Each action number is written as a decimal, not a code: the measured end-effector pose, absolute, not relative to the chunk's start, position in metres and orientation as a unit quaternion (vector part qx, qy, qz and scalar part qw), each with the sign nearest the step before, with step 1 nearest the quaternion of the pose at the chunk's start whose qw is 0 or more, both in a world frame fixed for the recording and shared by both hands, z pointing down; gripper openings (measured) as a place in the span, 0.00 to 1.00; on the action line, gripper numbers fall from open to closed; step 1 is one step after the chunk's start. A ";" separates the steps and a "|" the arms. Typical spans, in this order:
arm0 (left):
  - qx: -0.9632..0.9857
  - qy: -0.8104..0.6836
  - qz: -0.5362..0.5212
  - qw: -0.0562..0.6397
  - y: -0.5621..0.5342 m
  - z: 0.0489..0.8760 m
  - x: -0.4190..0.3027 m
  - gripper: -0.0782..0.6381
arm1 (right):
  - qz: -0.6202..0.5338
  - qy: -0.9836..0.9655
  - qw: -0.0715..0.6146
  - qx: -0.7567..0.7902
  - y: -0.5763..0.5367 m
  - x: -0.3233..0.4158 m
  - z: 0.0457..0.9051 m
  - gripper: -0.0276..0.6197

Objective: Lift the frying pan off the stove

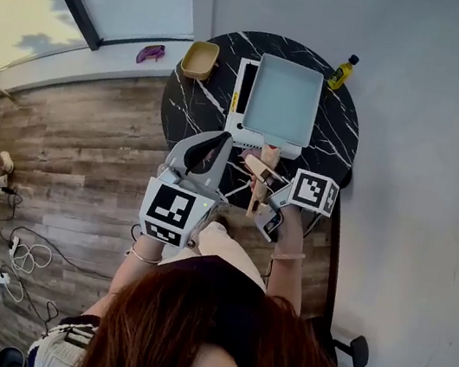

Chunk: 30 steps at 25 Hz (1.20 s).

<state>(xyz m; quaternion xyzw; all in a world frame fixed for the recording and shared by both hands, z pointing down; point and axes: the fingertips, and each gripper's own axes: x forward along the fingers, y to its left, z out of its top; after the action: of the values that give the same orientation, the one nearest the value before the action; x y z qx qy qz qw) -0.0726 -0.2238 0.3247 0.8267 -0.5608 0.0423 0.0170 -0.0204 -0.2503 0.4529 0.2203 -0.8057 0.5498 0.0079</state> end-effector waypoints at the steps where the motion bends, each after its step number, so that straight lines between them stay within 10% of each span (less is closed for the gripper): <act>1: 0.828 -0.560 0.042 0.017 -0.220 0.324 -0.072 0.13 | 0.549 -0.806 0.008 0.220 -0.246 -0.020 0.452 0.20; 30: 0.835 -0.550 0.022 -0.009 -0.106 0.304 -0.076 0.13 | 0.522 -0.822 -0.008 0.226 -0.135 -0.020 0.411 0.20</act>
<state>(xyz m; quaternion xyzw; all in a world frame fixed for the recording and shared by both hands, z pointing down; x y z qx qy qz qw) -0.0759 -0.1062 0.3043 0.8346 -0.5503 0.0216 -0.0092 -0.0196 -0.1349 0.4114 0.2264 -0.8225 0.5217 -0.0076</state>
